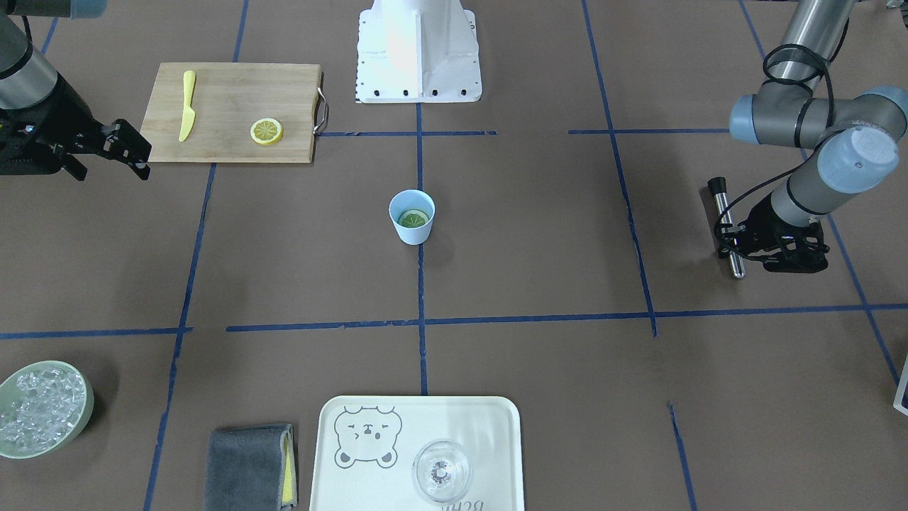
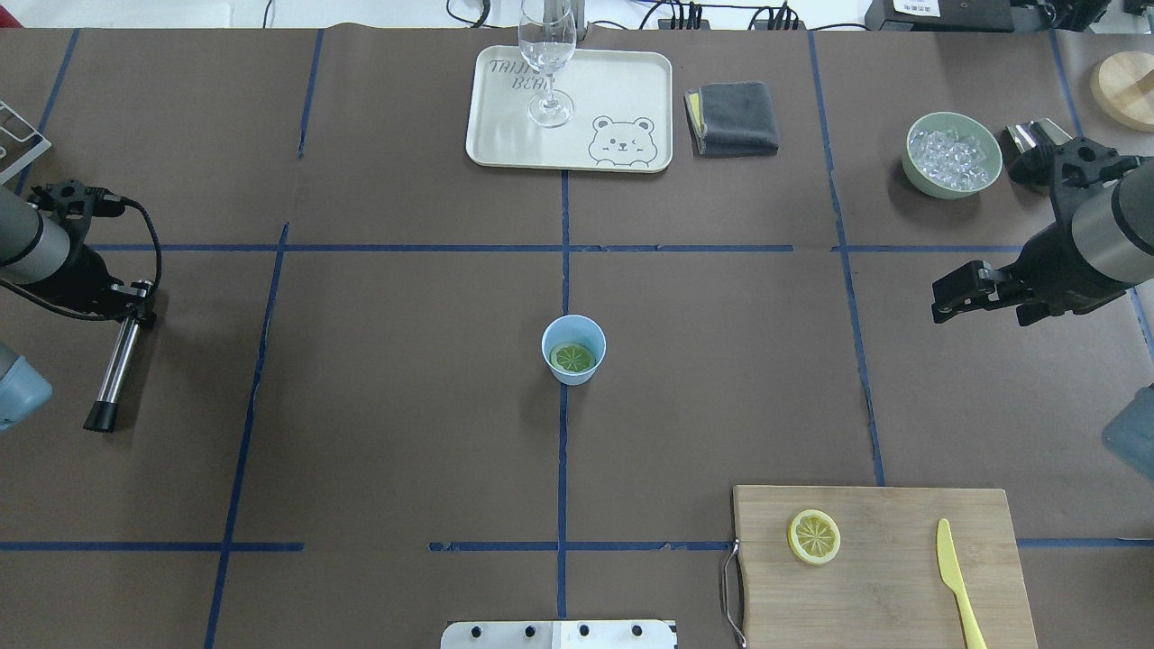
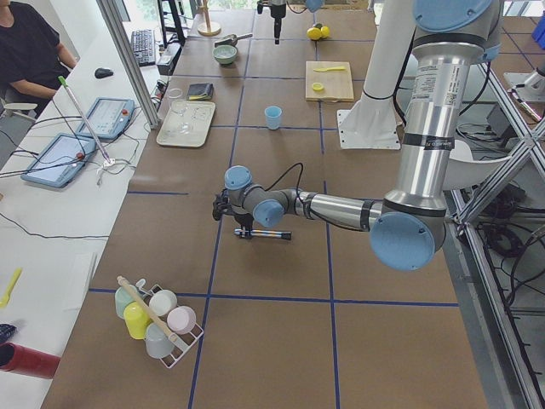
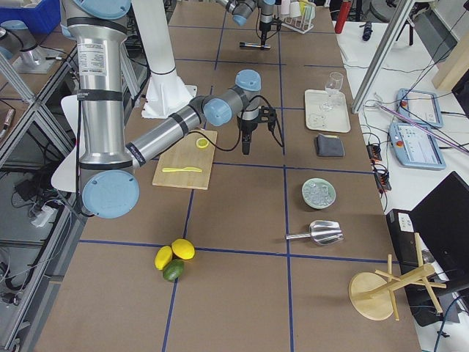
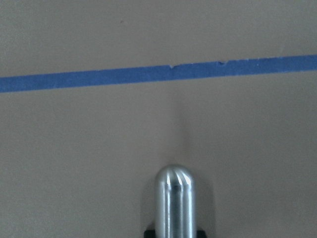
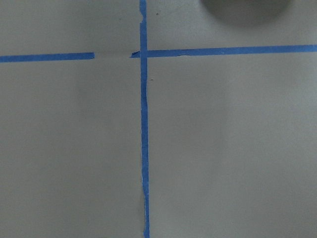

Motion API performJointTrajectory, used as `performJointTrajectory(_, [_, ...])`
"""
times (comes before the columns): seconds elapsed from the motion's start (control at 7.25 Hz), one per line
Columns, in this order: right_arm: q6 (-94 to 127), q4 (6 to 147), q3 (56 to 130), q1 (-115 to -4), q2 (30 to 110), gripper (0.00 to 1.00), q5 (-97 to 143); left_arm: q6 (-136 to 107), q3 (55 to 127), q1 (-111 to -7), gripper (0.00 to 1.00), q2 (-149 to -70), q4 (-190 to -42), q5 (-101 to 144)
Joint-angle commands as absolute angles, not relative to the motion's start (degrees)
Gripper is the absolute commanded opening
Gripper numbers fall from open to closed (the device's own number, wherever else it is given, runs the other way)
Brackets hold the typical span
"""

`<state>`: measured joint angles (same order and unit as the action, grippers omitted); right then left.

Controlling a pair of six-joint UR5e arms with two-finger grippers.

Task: Squeeze lemon into cup
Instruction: 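Lift the steel muddler with the left gripper and carry it over the cup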

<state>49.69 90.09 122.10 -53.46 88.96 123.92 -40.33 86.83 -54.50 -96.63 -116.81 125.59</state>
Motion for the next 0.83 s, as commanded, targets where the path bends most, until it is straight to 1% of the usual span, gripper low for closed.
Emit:
performJointTrajectory(0.0, [49.66,90.09,122.25,-53.53,88.95,1.00,124.01,-40.25,95.04,-54.58,0.00,-96.59,-115.94,125.60])
performJointTrajectory(0.14, [49.57,90.09,122.34,-53.53,89.03,1.00,124.80,-40.25,99.10,-54.41,0.00,-98.33,-113.06,125.51])
performJointTrajectory(0.28, [49.57,90.09,122.34,-53.53,89.03,1.00,124.80,-40.25,106.62,-54.32,0.00,-99.65,-110.59,125.51])
performJointTrajectory(0.41, [49.48,90.09,122.34,-53.53,89.03,1.00,124.89,-40.51,114.36,-51.97,0.00,-100.02,-110.65,125.42])
performJointTrajectory(0.55, [49.48,90.09,122.34,-53.61,89.12,1.00,124.89,-41.13,115.65,-47.24,0.00,-105.85,-110.57,123.51])
performJointTrajectory(0.69, [49.48,90.09,122.34,-53.61,89.03,1.00,125.50,-41.39,114.27,-40.50,0.00,-112.96,-110.57,117.31])
